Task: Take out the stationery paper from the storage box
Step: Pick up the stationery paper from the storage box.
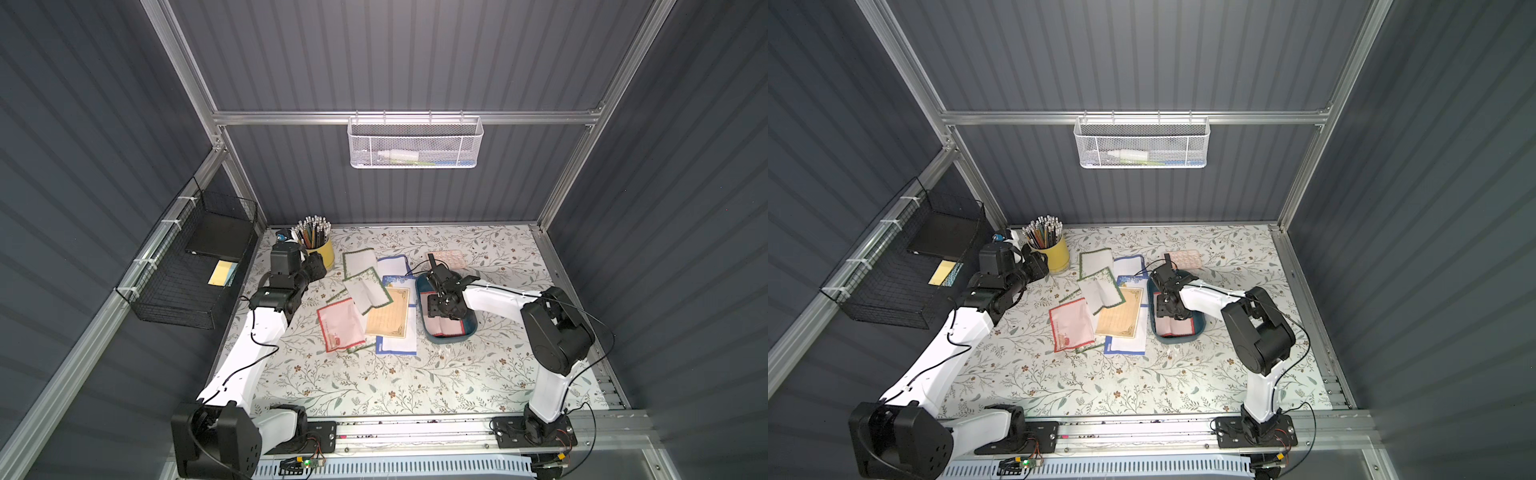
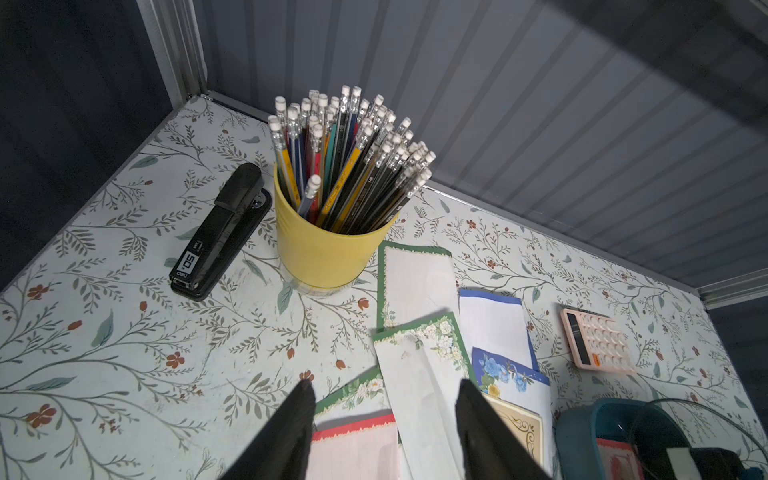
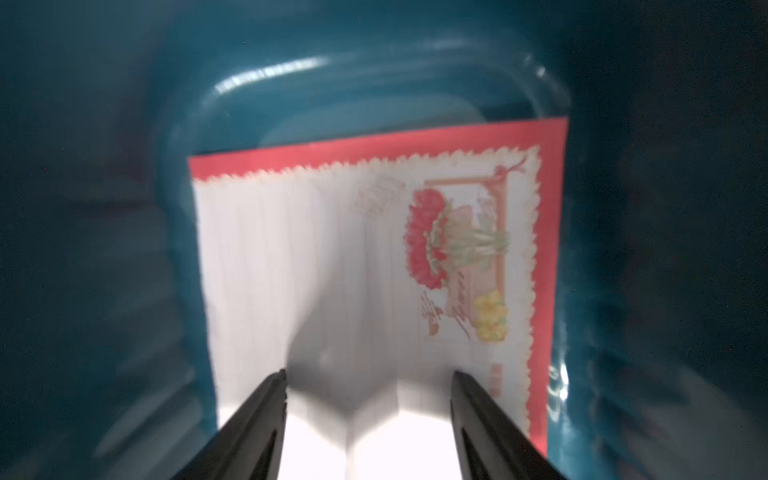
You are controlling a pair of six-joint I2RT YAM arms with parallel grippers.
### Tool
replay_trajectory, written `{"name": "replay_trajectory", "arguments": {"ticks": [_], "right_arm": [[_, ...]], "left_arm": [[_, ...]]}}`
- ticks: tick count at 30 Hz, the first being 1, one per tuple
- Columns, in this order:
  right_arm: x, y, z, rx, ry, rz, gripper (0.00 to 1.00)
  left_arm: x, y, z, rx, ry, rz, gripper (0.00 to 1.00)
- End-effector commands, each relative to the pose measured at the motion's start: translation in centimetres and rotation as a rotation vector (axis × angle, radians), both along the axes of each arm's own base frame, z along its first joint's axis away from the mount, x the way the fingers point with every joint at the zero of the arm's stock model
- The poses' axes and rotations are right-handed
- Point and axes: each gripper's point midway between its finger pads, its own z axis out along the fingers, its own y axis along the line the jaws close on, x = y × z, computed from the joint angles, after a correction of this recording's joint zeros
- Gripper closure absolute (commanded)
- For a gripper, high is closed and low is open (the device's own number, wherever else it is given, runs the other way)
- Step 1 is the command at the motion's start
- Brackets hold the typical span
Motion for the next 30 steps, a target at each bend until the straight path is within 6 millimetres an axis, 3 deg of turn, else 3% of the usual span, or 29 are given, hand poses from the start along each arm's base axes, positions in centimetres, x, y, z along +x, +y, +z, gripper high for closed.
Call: {"name": "replay_trajectory", "arguments": {"ticks": [1, 5, 7, 9, 13, 15, 18, 23, 30], "right_arm": [[-1.3, -0.7, -1.3, -0.031, 0.068, 0.011, 0.37], [-2.6, -1.0, -2.8, -0.03, 0.115, 0.012, 0.49], [-3.3, -1.2, -3.6, -0.023, 0.138, 0.015, 0.61], [-3.9, -1.3, -4.3, -0.023, 0.158, 0.015, 0.8], [-4.3, -1.3, -5.0, -0.024, 0.187, 0.011, 1.0], [-4.1, -1.2, -4.6, -0.019, 0.174, 0.01, 1.0], [-3.1, -1.0, -2.7, -0.018, 0.125, 0.005, 1.0], [-0.7, -1.1, 2.7, -0.022, -0.006, -0.007, 1.0], [0.9, -1.0, 10.1, 0.044, -0.18, -0.023, 0.99]], "left_arm": [[0.1, 0.0, -0.7, -0.007, 0.014, 0.01, 0.43], [-0.1, 0.2, -0.5, -0.009, 0.006, 0.027, 0.44], [-0.2, 0.4, -0.4, -0.005, 0.004, 0.035, 0.44], [-0.3, 0.5, -0.4, -0.003, 0.005, 0.041, 0.44], [-0.4, 0.5, -0.6, -0.003, 0.012, 0.039, 0.44], [-0.3, 0.4, -0.6, -0.007, 0.014, 0.032, 0.44], [0.0, -0.4, -0.6, -0.013, 0.02, -0.009, 0.43], [0.7, -2.5, -1.2, -0.055, 0.037, -0.123, 0.43], [0.1, -8.8, -1.7, -0.364, 0.012, -0.367, 0.43]]}}
